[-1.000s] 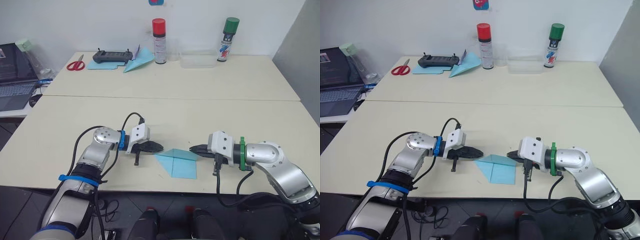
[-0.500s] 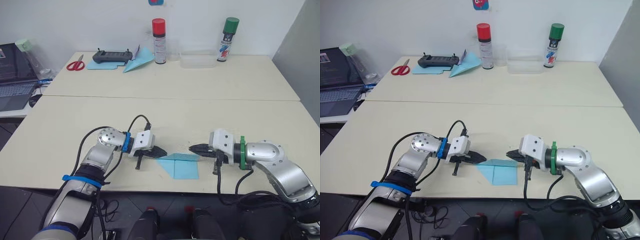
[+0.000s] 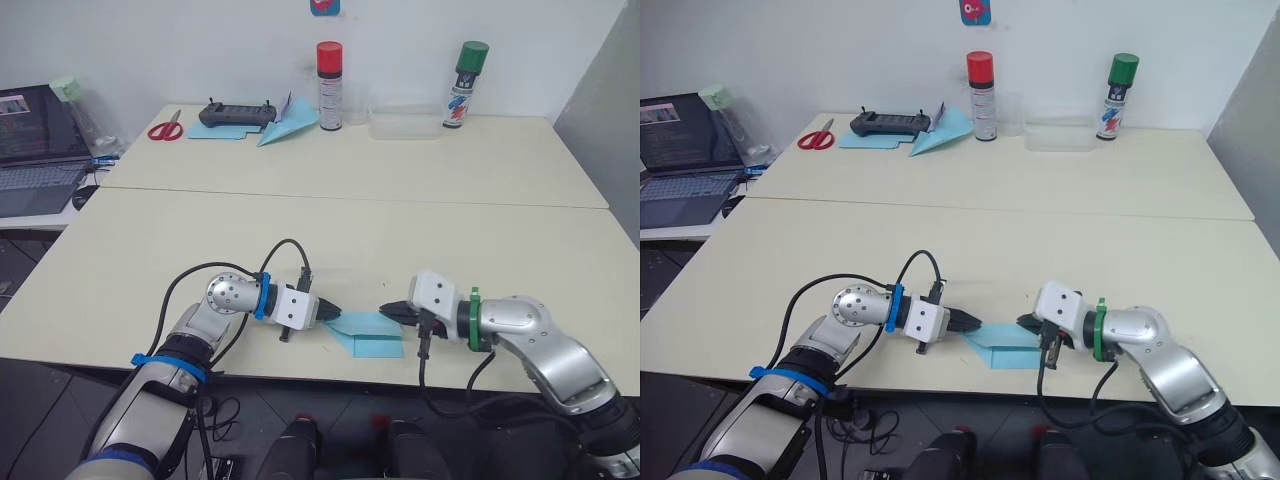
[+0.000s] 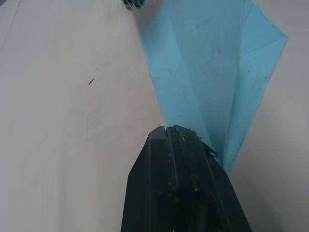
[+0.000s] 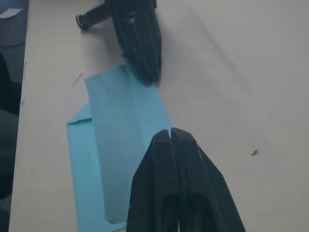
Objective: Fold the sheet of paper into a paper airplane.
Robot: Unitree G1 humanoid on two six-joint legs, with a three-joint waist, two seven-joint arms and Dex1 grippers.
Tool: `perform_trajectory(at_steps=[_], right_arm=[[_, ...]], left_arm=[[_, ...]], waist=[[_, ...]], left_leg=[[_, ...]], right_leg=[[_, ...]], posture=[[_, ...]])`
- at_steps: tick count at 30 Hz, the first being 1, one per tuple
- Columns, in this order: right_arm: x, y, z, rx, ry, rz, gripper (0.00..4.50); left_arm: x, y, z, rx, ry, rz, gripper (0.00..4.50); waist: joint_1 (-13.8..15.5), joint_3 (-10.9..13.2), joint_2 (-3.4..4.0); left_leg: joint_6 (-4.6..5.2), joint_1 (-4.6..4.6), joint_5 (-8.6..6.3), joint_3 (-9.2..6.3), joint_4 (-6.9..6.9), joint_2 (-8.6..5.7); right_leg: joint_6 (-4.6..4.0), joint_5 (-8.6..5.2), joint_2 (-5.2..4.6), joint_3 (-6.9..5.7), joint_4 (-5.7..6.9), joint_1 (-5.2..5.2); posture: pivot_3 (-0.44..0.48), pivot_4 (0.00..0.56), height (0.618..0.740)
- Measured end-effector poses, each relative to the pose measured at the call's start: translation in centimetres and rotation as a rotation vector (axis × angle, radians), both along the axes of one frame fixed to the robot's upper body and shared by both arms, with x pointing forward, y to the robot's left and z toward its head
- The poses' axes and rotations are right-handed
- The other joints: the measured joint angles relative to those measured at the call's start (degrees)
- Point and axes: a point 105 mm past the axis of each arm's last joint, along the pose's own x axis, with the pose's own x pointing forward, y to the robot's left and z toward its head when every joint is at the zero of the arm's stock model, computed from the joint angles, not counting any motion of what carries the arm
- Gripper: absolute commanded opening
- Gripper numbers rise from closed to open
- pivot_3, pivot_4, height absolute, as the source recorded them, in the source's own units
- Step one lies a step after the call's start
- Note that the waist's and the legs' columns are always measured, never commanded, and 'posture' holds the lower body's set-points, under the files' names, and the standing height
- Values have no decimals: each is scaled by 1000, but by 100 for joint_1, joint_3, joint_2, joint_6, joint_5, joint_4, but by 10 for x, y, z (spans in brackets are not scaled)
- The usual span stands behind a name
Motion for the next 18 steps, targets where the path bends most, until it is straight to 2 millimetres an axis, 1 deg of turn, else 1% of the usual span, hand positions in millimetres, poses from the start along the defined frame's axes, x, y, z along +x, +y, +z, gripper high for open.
perform_trajectory(at_steps=[3,8,12,15,18], right_arm=[[5,-5,-19,-62,28,-31,0],[5,-2,-19,-83,-3,7,0],[4,-2,-18,-83,-7,15,0],[3,-1,-19,-82,-8,16,0],[4,-2,-19,-85,-7,12,0]], left_arm=[[4,-4,2,0,-2,-4,48],[8,-8,7,10,37,8,48],[4,-15,13,-28,166,31,48],[-4,-13,4,-22,243,44,48],[-6,-13,2,-36,294,63,48]], waist=[[16,-3,0],[-13,-3,-2],[-34,-2,-2],[-38,-2,-2],[-26,-2,-2]], left_leg=[[1,-1,1,-4,3,-3],[0,-4,0,1,2,0],[0,-7,0,9,2,-2],[0,-6,0,9,2,-1],[0,-6,0,4,2,0]], right_leg=[[1,1,7,-5,0,3],[2,0,10,-6,1,-4],[2,0,12,-4,0,-8],[2,0,12,-3,-1,-9],[2,0,11,-1,-1,-7]], posture=[[0,150,740],[0,150,740],[0,150,740],[0,150,740],[0,150,740]])
